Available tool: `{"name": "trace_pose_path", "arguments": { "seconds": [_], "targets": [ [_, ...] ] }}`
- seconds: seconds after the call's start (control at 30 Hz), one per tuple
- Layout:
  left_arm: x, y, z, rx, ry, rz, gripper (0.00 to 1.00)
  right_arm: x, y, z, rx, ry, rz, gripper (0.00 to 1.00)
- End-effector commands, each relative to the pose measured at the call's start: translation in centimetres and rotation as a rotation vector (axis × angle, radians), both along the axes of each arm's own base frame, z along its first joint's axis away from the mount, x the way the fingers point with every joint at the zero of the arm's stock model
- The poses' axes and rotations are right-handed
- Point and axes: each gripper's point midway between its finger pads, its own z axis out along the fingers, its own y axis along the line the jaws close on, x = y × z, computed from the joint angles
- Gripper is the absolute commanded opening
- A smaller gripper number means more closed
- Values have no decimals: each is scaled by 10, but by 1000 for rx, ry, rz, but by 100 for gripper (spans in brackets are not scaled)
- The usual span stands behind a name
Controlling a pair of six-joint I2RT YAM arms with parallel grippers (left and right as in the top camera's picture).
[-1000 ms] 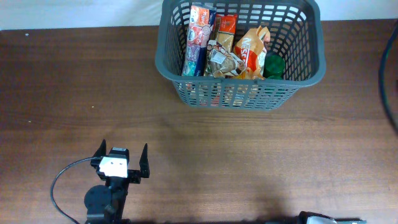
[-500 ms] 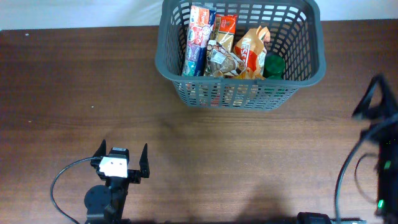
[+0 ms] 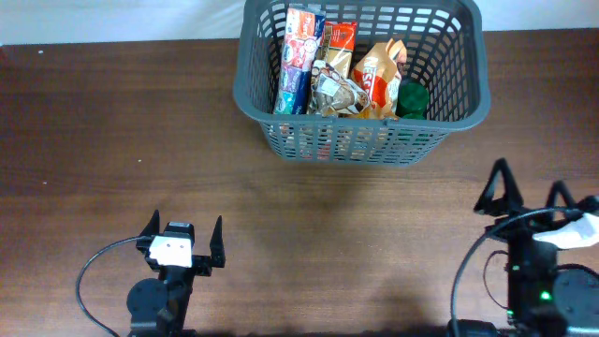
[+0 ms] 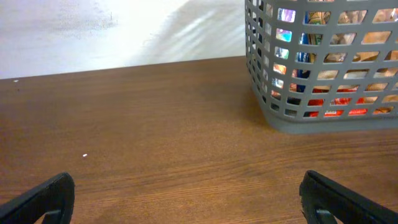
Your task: Pack container
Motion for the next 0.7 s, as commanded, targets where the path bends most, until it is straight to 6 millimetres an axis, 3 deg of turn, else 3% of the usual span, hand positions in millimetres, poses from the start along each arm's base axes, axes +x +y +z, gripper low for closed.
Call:
{"name": "trace_pose_path", "arguments": {
  "seconds": [0.0, 0.37, 0.67],
  "targets": [
    [0, 3, 0, -4, -6, 18, 99, 6, 4, -29, 8, 4, 21, 99],
    [0, 3, 0, -4, -6, 18, 99, 9, 20, -89, 10, 48, 85, 99],
    [0, 3, 0, -4, -6, 18, 99, 10, 25, -111, 10, 65, 109, 99]
  ]
}}
